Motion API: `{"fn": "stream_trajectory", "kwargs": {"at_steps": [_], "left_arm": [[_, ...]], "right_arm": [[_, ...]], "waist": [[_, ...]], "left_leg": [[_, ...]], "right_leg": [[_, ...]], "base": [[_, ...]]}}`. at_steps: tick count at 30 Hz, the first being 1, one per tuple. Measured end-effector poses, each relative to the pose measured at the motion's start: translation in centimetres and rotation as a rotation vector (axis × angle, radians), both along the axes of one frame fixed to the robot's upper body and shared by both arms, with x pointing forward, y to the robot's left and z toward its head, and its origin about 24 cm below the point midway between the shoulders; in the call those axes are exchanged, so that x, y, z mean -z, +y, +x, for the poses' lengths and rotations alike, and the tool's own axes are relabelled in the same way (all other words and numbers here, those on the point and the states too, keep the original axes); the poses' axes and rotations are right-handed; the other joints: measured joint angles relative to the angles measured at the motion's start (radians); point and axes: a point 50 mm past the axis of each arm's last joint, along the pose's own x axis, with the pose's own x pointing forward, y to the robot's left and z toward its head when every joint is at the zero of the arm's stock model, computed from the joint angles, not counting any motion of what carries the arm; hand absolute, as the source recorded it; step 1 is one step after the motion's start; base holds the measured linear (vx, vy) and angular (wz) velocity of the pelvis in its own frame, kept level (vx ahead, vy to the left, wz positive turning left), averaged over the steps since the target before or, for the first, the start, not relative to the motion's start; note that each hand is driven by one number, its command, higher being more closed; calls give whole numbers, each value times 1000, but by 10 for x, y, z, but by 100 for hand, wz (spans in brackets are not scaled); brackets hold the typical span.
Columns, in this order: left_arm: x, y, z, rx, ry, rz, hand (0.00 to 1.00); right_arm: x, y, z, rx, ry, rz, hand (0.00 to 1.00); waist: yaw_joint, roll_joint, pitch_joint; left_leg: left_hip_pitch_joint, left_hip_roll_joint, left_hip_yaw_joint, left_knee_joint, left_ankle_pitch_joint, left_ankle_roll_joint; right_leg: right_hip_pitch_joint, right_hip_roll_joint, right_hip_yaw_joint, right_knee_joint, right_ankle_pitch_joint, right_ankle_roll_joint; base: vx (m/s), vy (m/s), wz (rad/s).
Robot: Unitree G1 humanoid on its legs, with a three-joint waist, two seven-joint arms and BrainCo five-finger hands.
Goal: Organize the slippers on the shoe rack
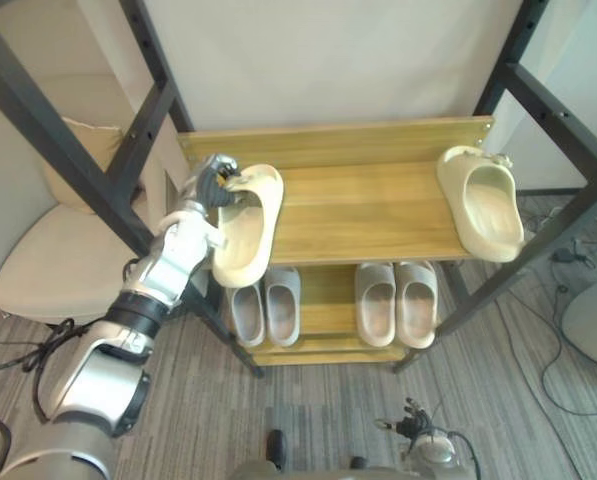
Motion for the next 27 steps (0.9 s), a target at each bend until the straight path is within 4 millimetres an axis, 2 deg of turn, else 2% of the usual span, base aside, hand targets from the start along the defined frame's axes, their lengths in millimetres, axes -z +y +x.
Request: {"fn": "stream_trajectory", "kwargs": {"at_steps": [8,13,17,20,24,27], "left_arm": [[0,-1,1,-26,-14,-39,100],[-2,-8,3,-33,-39,-64,100],[-9,-16,7,-28,-48,-60,100],[-20,-19,10,-23,-75,-59,100],[-64,-42,17,38,-193,-42,100],[-82,-58,18,79,-241,-55,100]], "right_arm": [[2,2,-3,9,14,8,0],[5,1,-8,33,33,19,0],[-1,-4,-7,36,-15,5,0],[-6,-6,-4,37,-54,-1,0],[-12,-9,-2,38,-97,-5,0],[-14,-9,0,38,-115,-5,0]], "waist": [[-8,9,6],[-16,31,18],[-26,39,26],[-47,45,28],[-81,47,34],[-92,51,36]], "left_leg": [[1,-3,0,0,0,0],[1,-6,2,0,2,2],[0,-4,18,0,1,2],[-23,-1,33,1,4,5],[-39,-7,66,1,7,8],[-40,-8,71,1,7,8]], "right_leg": [[0,-2,0,0,2,1],[-2,-6,5,0,3,3],[-14,-6,23,1,4,4],[-51,-3,43,12,10,5],[-91,-10,93,20,25,14],[-101,-11,114,33,25,14]], "base": [[0,0,0],[0,0,-1],[-2,1,-12],[-20,14,-21],[20,36,-34],[34,11,-21]]}}
